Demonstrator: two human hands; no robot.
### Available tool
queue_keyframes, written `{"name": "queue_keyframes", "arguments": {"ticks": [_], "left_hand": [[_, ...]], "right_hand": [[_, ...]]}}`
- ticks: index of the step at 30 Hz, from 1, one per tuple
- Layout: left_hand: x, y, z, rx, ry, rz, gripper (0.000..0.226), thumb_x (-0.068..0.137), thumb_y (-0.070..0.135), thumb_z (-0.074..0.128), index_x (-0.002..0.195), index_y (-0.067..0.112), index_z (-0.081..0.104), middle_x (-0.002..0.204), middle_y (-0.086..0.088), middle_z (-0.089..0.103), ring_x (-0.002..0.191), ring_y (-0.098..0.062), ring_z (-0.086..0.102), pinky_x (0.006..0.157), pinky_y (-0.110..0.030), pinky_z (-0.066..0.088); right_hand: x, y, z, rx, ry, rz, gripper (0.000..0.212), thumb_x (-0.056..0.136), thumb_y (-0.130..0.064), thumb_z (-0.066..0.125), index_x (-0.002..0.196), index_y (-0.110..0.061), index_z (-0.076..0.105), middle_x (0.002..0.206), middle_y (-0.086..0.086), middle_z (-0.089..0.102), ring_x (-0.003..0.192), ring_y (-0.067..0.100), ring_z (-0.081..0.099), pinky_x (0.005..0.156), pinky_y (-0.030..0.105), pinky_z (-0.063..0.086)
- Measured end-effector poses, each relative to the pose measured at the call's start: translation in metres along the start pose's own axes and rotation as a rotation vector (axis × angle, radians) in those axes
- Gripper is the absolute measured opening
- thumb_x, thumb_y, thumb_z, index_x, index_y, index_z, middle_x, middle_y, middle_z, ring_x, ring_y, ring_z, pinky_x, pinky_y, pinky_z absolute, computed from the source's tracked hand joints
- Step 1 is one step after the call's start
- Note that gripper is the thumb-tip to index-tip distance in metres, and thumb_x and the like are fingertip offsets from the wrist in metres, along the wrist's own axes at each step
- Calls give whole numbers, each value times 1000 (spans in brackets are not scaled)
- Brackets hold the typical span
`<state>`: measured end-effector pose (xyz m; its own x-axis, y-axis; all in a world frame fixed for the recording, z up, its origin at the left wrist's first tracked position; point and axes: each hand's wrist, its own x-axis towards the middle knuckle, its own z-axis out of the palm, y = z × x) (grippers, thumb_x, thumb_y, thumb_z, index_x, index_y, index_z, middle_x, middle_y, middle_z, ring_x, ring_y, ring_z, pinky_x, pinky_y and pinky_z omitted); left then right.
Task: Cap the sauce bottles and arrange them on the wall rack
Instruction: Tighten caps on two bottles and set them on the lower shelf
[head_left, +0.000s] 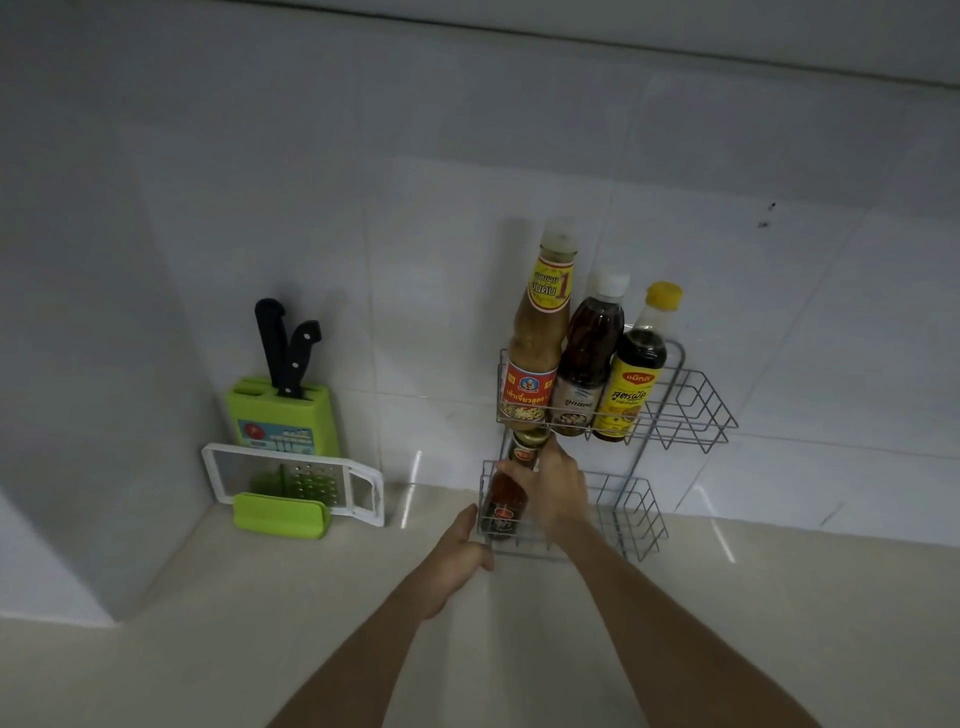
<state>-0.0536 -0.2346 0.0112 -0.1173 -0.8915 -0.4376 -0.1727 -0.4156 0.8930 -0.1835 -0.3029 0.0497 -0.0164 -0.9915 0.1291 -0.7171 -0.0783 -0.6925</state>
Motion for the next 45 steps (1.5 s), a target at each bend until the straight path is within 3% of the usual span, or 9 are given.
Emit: {"name": "queue_keyframes", "arguments": {"ticks": [5, 14, 17, 20, 24, 30, 34, 40, 45], "left_hand": [[3, 4, 2, -5, -42, 39, 80, 79, -7, 49, 147, 21, 21, 133, 7, 38, 117, -6, 31, 94, -25, 29], [2, 2, 0, 66, -44, 47, 86, 77, -8, 49, 149, 26, 17, 152, 0, 29, 127, -10, 29, 96, -26, 31], [-1, 1, 2, 141, -28, 62, 83, 80, -7, 48, 149, 24, 15, 152, -2, 30, 123, -9, 31, 94, -24, 32], [-6, 0, 3, 250, 45, 54, 76, 85, -2, 46, 150, 22, 15, 153, -5, 31, 134, -18, 34, 92, -21, 32], [-18, 0, 1, 382, 130, 80, 71, 90, 4, 44, 151, 17, 11, 159, -7, 18, 146, -23, 19, 116, -29, 22], [-56, 15, 4, 474, 198, 93, 70, 91, 9, 45, 151, 19, 10, 160, -13, 7, 147, -30, 11, 120, -43, 17], [-104, 34, 16, 435, 225, 184, 64, 91, 4, 44, 149, 13, 18, 157, -12, 20, 146, -28, 17, 119, -35, 18], [-163, 58, 41, 345, 216, 304, 53, 90, -1, 44, 141, 13, 36, 144, -11, 45, 128, -26, 44, 90, -17, 29], [-191, 65, 68, 319, 144, 326, 55, 90, 6, 48, 143, 16, 36, 144, -5, 45, 125, -21, 46, 101, -26, 36]], "right_hand": [[8, -4, 4, -40, -65, -46, 51, 80, -45, 70, 115, -15, 48, 112, 6, 65, 103, 28, 61, 86, 37, 45], [1, -3, 11, -15, -52, -12, 53, 81, -45, 69, 117, -14, 46, 118, 9, 63, 108, 29, 61, 90, 44, 50], [-6, 1, 12, -8, -86, 14, 53, 84, -40, 69, 120, -10, 43, 122, 12, 60, 111, 30, 58, 90, 40, 49], [-16, 5, 13, -12, -94, 41, 56, 86, -32, 67, 127, -7, 38, 128, 15, 56, 116, 31, 55, 90, 37, 46], [-36, 9, 5, -16, -62, 80, 54, 87, -28, 66, 128, -7, 39, 129, 16, 57, 116, 31, 55, 89, 37, 47], [-77, 2, -24, -30, -37, 42, 51, 89, -29, 62, 131, -9, 40, 130, 13, 55, 119, 30, 51, 93, 38, 45], [-113, -8, -52, -22, 14, 20, 47, 89, -27, 62, 130, -12, 43, 128, 11, 56, 119, 30, 49, 95, 39, 45], [-164, -17, -106, 58, 148, -20, 39, 93, -24, 58, 129, -11, 47, 130, 9, 57, 122, 25, 49, 98, 34, 41], [-204, -10, -159, 116, 260, -43, 31, 94, -18, 57, 124, -10, 52, 122, 8, 63, 114, 20, 57, 92, 25, 43]]}}
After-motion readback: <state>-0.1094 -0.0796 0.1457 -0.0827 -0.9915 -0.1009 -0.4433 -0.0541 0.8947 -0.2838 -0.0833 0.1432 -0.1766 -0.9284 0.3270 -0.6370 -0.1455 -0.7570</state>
